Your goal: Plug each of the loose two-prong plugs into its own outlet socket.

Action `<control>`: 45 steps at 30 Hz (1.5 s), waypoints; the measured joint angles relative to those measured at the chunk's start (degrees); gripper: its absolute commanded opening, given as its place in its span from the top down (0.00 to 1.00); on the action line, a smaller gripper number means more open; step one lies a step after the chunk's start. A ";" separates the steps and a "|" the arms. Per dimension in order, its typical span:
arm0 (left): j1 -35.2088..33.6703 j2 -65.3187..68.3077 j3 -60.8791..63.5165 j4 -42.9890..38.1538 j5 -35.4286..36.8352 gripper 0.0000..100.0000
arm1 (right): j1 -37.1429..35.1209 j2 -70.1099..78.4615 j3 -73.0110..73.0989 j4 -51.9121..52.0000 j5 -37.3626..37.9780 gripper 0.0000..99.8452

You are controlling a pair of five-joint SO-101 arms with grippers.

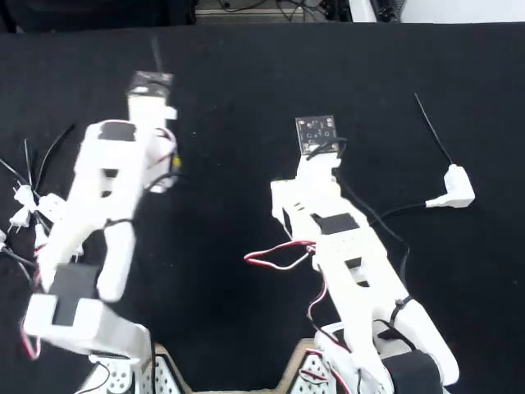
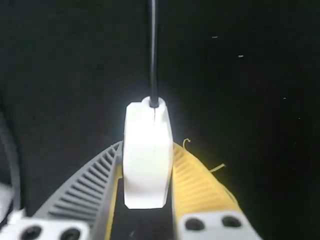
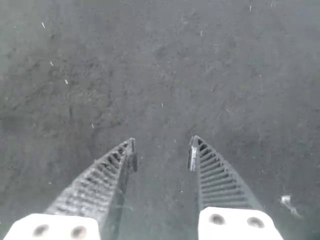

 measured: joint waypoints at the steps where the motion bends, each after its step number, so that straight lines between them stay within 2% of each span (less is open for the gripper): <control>1: 0.97 1.76 0.00 -1.49 0.00 0.97 | 0.00 0.00 0.00 -0.26 0.00 0.83; 4: 2.46 5.10 0.00 -5.10 0.35 0.93 | 0.00 0.00 0.00 -0.26 0.00 0.83; 8: 2.73 5.45 0.00 -6.07 3.08 0.76 | -0.09 0.00 0.00 -0.44 0.00 0.83; 10: 2.73 5.45 0.00 -5.36 3.34 0.72 | -0.88 0.00 0.00 -0.44 0.00 0.83; 15: 2.73 5.45 -3.60 2.29 3.60 0.77 | -2.02 0.00 0.00 -0.44 0.00 0.83; 20: 2.29 5.80 -14.59 15.12 3.78 0.79 | -1.93 0.00 0.00 -0.44 0.00 0.83; 24: -2.29 5.80 -18.99 18.81 3.78 0.79 | -1.93 0.00 0.00 -0.44 0.00 0.83; 29: -10.46 6.42 -18.90 14.59 3.78 0.79 | -1.93 0.00 0.00 -0.44 0.00 0.83; 32: -11.78 7.91 -15.03 9.23 3.78 0.79 | -1.93 0.00 0.00 -0.44 0.00 0.83; 37: -8.70 11.34 -9.14 2.11 3.96 0.79 | -1.93 0.00 0.00 -0.44 0.00 0.83; 45: 0.00 11.16 -8.70 5.01 4.13 0.79 | -1.93 0.00 0.00 -0.44 0.00 0.83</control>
